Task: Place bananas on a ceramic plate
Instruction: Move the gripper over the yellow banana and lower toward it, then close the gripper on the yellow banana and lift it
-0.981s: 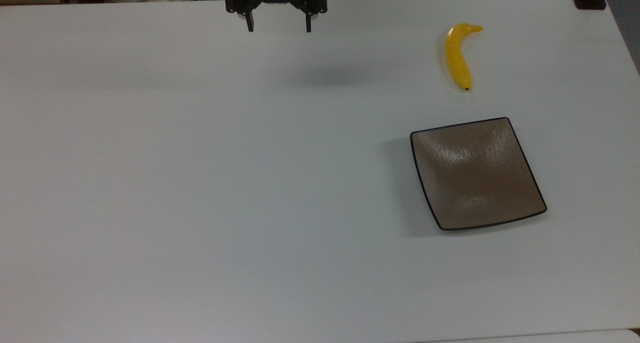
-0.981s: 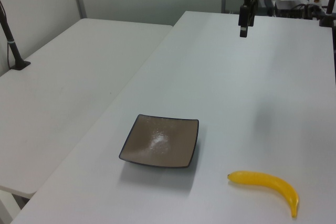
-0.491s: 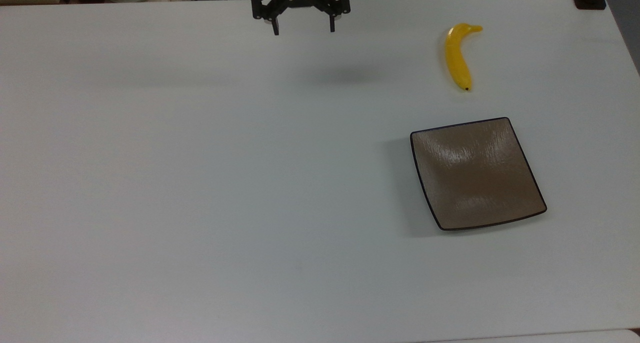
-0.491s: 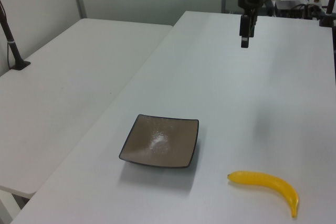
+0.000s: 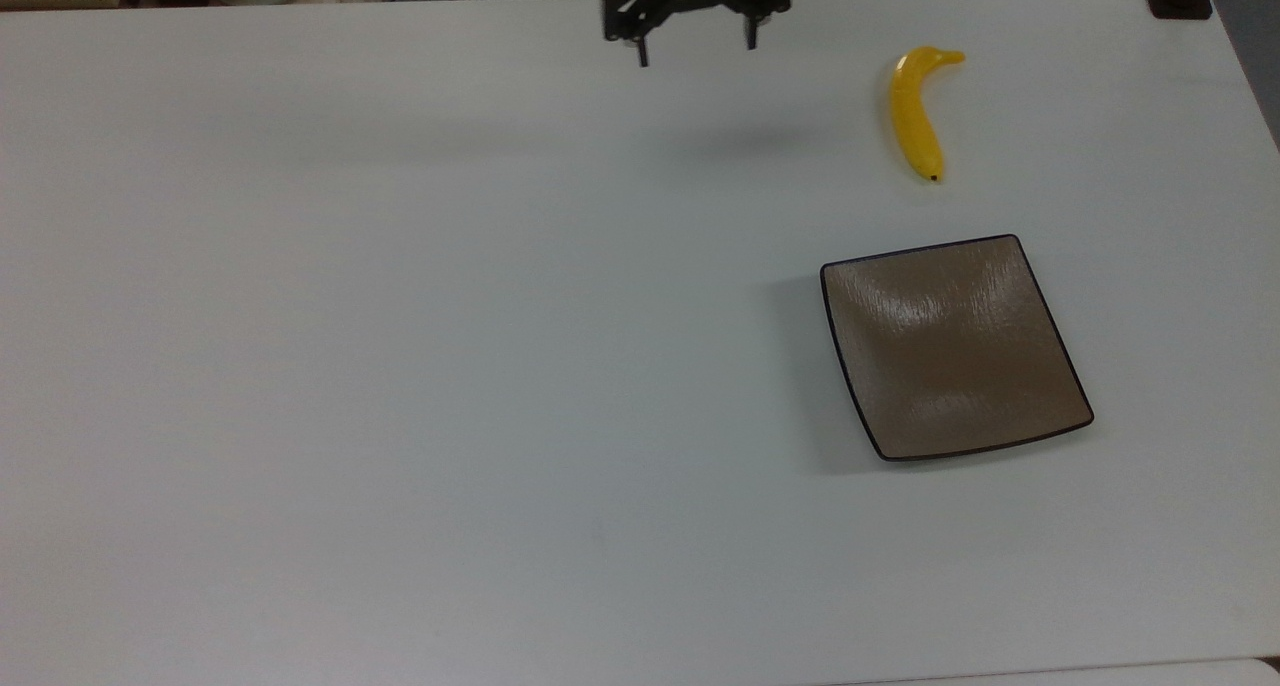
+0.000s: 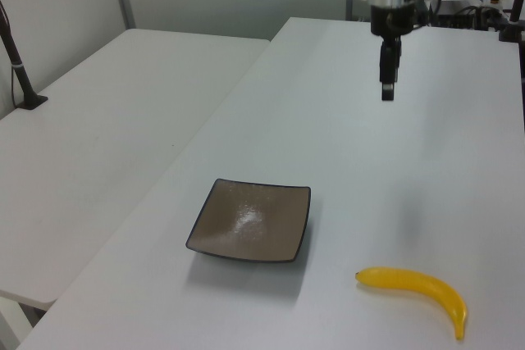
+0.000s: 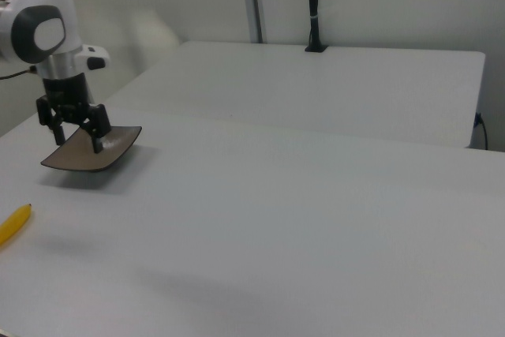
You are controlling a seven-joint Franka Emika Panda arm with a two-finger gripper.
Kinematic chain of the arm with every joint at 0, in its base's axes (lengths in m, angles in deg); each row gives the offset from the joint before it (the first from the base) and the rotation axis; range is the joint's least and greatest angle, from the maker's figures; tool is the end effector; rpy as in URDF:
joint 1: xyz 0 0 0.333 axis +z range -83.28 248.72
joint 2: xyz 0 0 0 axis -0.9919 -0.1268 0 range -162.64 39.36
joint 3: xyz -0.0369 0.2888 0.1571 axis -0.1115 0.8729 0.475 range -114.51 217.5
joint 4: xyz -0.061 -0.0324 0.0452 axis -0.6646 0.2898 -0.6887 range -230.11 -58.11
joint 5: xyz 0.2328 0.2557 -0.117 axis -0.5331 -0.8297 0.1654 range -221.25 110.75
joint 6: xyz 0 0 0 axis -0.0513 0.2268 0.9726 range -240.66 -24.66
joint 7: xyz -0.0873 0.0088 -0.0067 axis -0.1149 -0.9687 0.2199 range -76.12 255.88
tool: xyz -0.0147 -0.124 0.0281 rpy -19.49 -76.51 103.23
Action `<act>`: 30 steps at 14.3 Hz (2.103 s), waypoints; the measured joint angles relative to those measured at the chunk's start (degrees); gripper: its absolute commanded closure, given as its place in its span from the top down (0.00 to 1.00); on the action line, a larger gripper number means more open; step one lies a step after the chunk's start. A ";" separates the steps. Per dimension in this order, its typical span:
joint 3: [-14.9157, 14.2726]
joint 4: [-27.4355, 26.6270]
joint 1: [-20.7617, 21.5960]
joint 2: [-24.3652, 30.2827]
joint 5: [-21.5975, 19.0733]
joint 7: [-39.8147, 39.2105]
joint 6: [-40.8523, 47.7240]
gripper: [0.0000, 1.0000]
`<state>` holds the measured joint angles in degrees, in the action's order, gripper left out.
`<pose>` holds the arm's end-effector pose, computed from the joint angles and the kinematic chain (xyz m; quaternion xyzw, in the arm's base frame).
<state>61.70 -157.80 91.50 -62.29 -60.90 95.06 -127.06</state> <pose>0.5003 0.1830 0.5229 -0.9925 -0.1091 0.0352 0.0426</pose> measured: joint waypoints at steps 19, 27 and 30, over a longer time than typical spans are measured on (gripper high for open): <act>9.14 -4.61 13.73 -14.03 -1.88 18.73 -14.44 1.00; 9.16 -4.58 16.71 -20.80 -1.66 20.00 -22.30 0.87; 9.16 -4.59 17.11 -21.45 -1.65 20.13 -22.33 0.58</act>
<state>70.86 -162.39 108.60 -83.73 -62.55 115.20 -149.39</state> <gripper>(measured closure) 0.150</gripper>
